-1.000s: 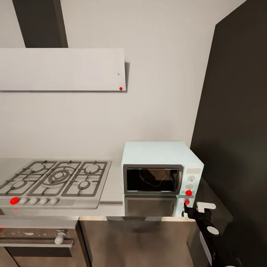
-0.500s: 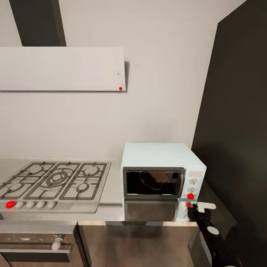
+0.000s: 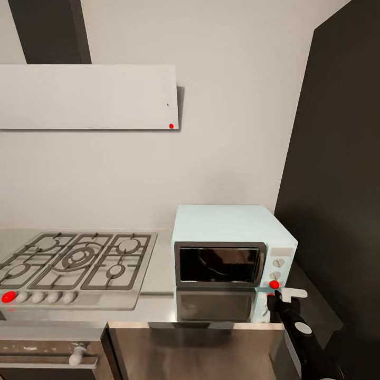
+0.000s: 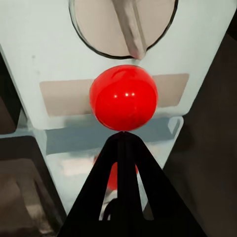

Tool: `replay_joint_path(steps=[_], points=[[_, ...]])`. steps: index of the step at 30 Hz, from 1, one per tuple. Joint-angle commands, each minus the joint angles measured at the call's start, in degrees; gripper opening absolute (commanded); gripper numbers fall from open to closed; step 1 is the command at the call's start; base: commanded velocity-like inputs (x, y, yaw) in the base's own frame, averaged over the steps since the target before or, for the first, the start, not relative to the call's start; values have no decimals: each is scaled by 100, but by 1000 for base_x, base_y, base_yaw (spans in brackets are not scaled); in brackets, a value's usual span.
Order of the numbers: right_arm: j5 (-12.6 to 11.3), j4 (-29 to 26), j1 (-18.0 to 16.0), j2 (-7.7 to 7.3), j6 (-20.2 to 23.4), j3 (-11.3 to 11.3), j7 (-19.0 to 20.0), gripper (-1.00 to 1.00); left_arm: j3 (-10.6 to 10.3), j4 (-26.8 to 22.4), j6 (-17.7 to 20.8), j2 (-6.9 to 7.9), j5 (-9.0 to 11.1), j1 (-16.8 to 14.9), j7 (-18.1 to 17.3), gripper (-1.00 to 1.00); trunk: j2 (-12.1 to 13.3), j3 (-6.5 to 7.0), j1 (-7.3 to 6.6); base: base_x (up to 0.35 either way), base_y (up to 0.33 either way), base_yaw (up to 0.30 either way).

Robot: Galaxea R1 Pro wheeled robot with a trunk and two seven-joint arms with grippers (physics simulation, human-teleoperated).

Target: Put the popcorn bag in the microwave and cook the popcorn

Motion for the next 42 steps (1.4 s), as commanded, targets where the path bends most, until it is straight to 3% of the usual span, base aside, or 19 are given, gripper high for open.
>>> replay_joint_path(steps=[1,28,42], points=[[55,4,-4,4,-23,-28,28,-100,31,-10,34,1,0,1,-2,100,-4,-2,2,11,0,0],[53,-5,-8,4,-23,-28,28,-100,31,-10,33,3,1,1,-2,100,-4,-2,2,80,-11,0],[53,-5,-8,4,-23,-28,28,-100,30,-10,32,-12,-1,1,-2,100,-4,-2,2,-49,-1,0]])
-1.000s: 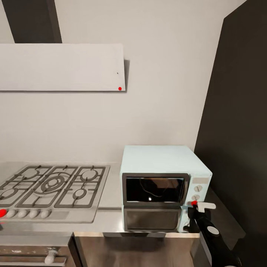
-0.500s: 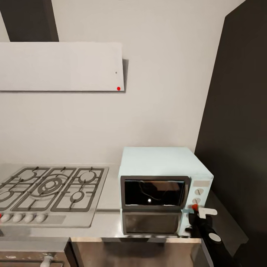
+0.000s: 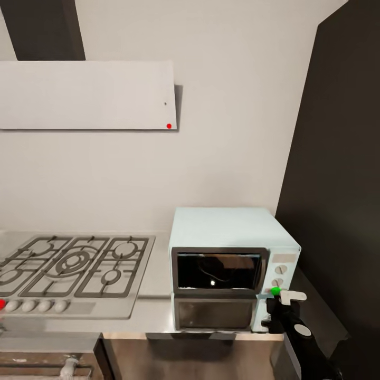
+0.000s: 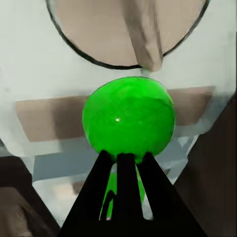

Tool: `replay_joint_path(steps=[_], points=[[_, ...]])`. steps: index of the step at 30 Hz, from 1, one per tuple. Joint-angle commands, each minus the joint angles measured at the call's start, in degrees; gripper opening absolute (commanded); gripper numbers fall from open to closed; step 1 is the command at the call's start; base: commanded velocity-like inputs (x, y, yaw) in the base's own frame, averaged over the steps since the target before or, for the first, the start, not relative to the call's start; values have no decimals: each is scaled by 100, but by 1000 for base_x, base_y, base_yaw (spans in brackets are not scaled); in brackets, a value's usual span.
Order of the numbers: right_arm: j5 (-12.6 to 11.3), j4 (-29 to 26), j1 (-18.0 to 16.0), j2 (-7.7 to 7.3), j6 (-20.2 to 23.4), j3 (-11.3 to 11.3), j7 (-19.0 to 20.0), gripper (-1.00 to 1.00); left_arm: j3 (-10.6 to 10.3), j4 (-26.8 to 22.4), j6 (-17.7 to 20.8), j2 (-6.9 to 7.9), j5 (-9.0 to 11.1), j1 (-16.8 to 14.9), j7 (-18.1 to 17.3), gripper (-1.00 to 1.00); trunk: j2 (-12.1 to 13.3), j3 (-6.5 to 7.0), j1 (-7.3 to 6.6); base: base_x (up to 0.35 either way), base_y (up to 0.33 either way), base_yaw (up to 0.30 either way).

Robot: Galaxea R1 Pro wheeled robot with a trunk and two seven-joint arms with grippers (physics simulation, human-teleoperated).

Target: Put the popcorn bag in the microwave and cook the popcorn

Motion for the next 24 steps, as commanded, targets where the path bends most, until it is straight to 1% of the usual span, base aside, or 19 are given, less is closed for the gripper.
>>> replay_joint_path(steps=[1,11,16,17,24], points=[[53,-158,-9,6,-23,-21,33,-100,31,-9,34,-1,0,1,-1,100,-7,-1,-2,-314,0,0],[53,-158,-5,6,-23,-21,33,-100,31,-9,34,2,1,1,-1,100,-7,-1,-2,-332,0,0],[54,-158,-9,6,-23,-21,33,-100,31,-9,34,6,3,1,-1,100,-7,-1,-2,-59,0,0],[55,-158,-9,6,-23,-21,33,100,31,-9,34,6,3,1,-1,100,-7,-1,-2,-6,0,0],[53,-158,-6,6,-32,-21,33,100,31,-9,34,6,1,1,-1,100,-7,-1,-2,-1,0,0]])
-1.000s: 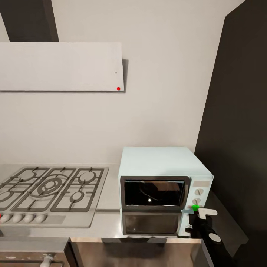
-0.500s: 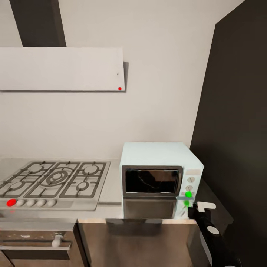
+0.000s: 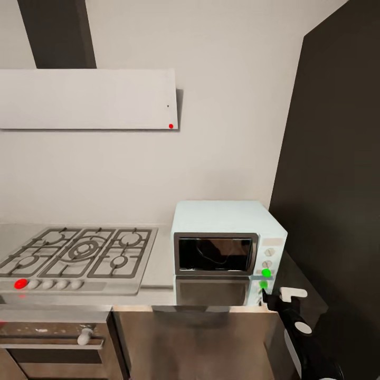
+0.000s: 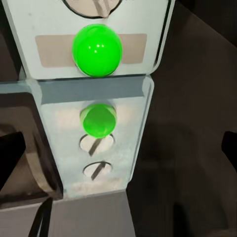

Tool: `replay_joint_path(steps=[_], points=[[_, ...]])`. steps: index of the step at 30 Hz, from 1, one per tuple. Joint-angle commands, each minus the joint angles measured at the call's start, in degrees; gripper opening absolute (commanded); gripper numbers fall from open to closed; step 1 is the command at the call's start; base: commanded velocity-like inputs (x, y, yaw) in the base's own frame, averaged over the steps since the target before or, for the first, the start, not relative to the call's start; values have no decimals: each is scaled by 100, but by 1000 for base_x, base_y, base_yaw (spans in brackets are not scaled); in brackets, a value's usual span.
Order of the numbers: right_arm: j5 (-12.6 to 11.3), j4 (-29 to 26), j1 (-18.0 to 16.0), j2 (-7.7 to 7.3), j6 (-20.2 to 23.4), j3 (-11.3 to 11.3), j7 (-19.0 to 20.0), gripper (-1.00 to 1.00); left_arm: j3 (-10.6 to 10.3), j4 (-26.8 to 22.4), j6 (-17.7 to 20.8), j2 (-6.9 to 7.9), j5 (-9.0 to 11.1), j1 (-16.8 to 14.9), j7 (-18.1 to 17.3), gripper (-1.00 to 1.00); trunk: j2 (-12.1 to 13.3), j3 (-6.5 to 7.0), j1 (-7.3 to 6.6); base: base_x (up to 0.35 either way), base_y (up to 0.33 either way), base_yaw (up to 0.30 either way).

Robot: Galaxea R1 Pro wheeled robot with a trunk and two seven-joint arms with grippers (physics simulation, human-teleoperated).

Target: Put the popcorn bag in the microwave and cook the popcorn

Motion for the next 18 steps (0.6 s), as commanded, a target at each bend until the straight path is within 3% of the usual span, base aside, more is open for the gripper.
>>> replay_joint_path(steps=[1,10,18], points=[[54,4,-5,4,-23,-28,28,100,29,-10,34,0,0,1,-2,100,-4,-2,2,-33,0,0],[55,-4,-3,4,-48,-28,28,100,24,-10,25,-9,3,1,-2,100,-4,-2,2,-288,0,0],[59,-3,0,4,-745,14,28,100,31,-10,25,-9,0,1,-2,100,-4,-2,2,-341,47,0]])
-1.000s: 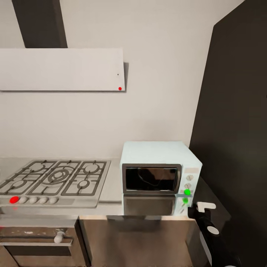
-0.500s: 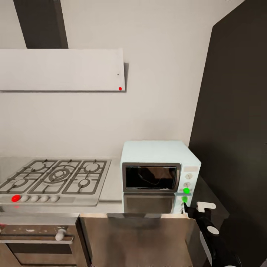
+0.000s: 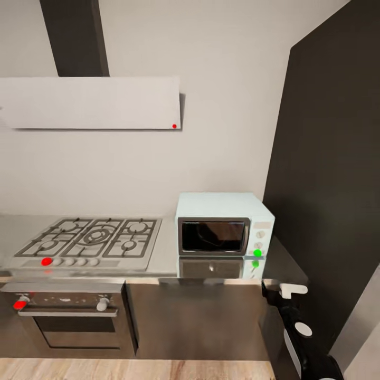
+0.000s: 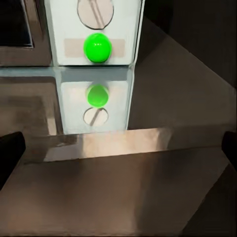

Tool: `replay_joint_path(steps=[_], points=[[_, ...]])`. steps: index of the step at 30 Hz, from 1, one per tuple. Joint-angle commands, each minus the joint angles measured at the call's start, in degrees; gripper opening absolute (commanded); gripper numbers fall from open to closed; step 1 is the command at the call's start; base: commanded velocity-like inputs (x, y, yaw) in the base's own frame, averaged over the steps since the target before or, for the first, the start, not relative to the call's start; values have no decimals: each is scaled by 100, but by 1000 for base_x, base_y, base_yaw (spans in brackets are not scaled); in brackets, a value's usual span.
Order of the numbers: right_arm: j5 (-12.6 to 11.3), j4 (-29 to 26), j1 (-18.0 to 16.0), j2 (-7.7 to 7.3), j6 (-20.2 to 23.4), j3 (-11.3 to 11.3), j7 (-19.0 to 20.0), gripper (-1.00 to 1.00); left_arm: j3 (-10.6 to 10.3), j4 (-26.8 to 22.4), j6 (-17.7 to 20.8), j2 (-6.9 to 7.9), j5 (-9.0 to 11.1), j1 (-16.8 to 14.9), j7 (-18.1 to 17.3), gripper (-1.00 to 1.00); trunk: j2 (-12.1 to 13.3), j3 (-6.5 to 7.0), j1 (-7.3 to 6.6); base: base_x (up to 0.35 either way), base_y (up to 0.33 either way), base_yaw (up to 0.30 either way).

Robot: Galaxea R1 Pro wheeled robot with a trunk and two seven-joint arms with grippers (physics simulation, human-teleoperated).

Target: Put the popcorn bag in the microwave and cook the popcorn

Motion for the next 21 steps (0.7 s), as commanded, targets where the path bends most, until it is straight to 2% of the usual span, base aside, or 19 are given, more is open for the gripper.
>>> replay_joint_path(steps=[1,19,21], points=[[50,7,-5,5,-36,-28,28,100,31,-10,34,0,2,1,-2,100,-5,-3,-2,-341,105,0],[53,37,-2,5,-49,-27,28,100,31,-10,35,0,3,1,-2,100,-5,-3,-2,-308,173,0],[53,37,-2,5,-49,-20,28,100,31,-10,39,0,1,1,-2,100,-5,-3,-2,-38,22,0]])
